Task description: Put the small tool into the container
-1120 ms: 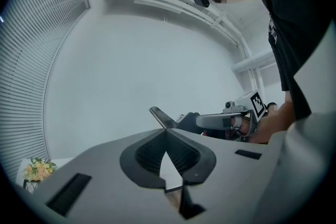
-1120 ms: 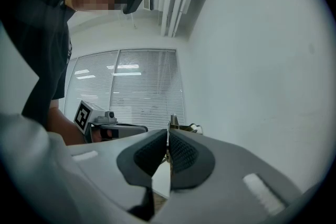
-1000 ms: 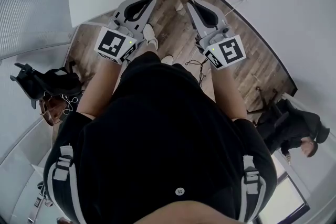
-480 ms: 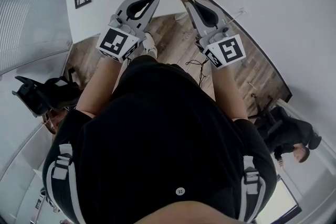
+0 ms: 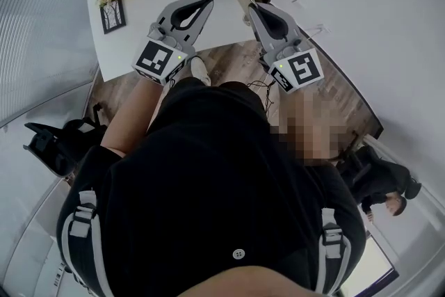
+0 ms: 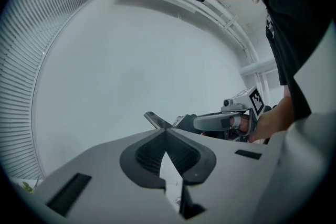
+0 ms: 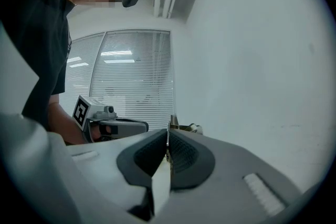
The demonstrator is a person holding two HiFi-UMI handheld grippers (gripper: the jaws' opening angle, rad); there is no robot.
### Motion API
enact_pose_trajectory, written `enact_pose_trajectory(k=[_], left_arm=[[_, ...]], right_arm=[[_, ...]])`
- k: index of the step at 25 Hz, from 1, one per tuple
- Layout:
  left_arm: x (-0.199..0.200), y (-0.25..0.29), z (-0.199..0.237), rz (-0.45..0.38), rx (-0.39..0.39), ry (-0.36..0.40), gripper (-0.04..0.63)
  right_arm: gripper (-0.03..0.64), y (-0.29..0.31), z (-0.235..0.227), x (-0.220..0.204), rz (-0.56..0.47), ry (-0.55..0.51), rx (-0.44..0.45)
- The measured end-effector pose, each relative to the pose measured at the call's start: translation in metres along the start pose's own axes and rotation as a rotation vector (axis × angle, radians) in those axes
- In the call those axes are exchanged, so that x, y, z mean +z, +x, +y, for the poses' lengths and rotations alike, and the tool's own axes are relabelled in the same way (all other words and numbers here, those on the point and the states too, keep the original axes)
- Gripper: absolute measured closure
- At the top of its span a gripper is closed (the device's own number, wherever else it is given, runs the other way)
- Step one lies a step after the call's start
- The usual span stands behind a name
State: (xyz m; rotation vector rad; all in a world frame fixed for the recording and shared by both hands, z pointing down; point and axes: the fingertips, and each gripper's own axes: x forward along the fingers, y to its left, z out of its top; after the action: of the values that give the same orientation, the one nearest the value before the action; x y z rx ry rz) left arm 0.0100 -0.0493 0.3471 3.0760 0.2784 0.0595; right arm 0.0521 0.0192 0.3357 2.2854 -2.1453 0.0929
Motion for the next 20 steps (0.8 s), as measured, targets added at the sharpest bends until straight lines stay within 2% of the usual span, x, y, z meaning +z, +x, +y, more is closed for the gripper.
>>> enact_pose_trajectory(k=[5, 12, 16, 20], left_arm=[[-0.001, 0.008, 0.025, -0.004, -0.003, -0.007, 0.588], [-0.011, 0.028, 0.053, 0.012, 0.028, -0.019, 0.588], [-0.015, 0.043, 0.059, 0.005, 0.059, -0.021, 0.588], [-0.023, 0.063, 0.071, 0.008, 0.137, -0.022, 0.588]], right_arm=[[0.6, 0.023, -0.01, -0.002, 0.016, -0.001, -0.012], [0.6, 0.05, -0.038, -0.01, 0.035, -0.001, 0.021], [0.6, 0.064, -0.061, -0.02, 0.051, 0.001, 0.072], [0.598, 0.086, -0.088, -0.037, 0.079, 0.018, 0.168]])
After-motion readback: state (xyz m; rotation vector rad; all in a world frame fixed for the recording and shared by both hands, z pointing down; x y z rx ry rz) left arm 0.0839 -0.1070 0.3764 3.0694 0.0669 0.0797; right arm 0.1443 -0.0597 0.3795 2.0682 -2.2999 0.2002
